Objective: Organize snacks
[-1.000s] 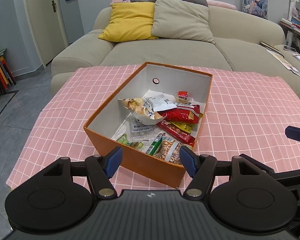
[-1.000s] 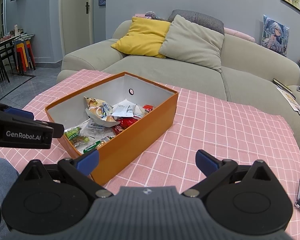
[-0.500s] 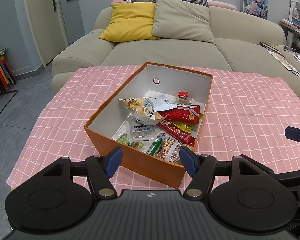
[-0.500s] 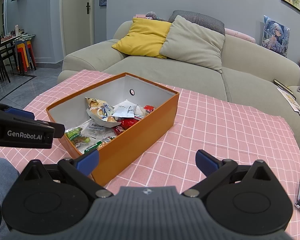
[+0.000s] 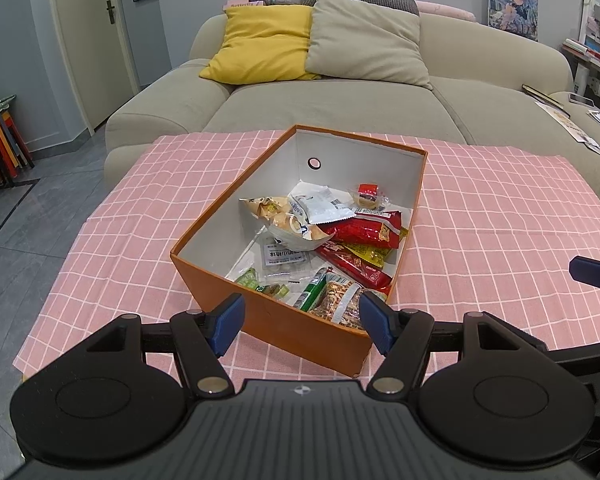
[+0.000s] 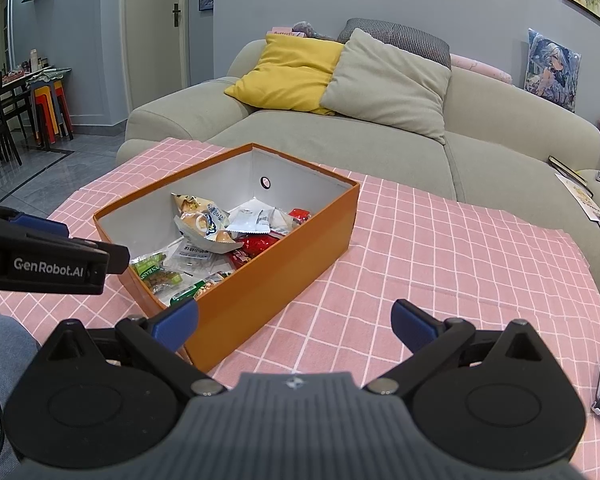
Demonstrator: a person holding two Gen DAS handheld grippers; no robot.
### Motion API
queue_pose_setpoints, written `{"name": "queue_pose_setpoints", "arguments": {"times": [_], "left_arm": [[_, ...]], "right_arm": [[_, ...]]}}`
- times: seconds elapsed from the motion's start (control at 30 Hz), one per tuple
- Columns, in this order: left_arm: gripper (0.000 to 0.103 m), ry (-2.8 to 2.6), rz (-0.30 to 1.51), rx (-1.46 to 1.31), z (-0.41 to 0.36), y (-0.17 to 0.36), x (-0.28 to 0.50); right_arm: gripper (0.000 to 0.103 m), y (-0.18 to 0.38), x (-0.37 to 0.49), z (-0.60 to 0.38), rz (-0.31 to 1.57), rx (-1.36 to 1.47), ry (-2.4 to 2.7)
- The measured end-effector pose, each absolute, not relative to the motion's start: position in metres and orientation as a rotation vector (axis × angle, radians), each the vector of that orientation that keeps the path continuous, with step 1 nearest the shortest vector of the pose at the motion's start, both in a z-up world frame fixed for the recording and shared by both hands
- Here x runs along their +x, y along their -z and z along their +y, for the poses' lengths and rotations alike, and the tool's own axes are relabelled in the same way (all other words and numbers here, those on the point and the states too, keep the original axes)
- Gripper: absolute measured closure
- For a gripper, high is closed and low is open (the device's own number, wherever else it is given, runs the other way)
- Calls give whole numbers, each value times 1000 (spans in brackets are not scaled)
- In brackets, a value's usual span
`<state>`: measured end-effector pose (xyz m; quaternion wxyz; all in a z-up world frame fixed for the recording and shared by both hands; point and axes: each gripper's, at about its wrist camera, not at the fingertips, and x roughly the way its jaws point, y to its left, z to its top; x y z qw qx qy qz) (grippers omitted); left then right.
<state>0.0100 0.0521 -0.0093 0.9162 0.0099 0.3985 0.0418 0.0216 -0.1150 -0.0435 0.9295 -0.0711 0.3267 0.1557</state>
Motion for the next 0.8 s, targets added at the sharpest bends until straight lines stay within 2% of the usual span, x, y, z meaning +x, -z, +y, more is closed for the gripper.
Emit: {"name": "queue_pose_setpoints", "arguments": {"times": [0.8], "left_arm": [[26,-93,819,37,51,10,8]], "right_arm": [[4,45,23,-115,680,-151,-330]]}}
